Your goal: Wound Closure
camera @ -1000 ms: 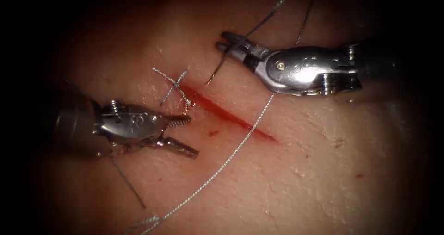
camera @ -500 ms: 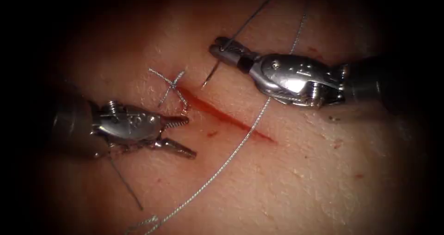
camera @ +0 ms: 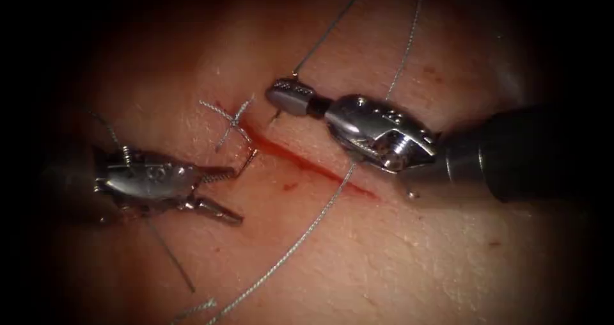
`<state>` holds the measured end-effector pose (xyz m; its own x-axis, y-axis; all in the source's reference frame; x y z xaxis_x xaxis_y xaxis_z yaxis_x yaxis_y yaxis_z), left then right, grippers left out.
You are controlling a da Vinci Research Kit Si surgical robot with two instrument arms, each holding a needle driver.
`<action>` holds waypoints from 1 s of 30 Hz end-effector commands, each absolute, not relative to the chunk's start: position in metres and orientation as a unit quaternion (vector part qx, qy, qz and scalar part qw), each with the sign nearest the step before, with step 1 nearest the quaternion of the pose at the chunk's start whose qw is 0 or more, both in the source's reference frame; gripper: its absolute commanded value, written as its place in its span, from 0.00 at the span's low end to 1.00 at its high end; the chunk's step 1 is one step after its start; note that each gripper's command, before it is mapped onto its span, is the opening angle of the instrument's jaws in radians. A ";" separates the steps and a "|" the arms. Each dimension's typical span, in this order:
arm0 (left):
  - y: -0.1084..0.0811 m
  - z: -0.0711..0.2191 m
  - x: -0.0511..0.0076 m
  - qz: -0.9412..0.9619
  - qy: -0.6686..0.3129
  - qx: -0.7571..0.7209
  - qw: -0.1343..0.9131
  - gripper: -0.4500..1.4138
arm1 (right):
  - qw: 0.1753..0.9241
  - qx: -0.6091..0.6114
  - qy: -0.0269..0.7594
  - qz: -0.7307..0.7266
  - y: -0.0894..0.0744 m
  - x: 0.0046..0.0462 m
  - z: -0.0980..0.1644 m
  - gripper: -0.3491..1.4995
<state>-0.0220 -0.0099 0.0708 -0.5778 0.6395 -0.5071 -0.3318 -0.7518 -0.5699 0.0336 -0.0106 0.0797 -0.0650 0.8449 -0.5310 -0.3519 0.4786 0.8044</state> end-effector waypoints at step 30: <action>-0.011 0.072 -0.0228 0.892 -0.138 -0.402 0.154 0.41 | 0.632 0.295 0.547 0.463 -0.010 0.0308 0.079 0.89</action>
<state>-0.0226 -0.0104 0.0716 -0.6115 0.3339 -0.7173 -0.1376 -0.9377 -0.3191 0.0301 -0.0089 0.0780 -0.0252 0.9041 -0.4266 -0.2625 0.4058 0.8755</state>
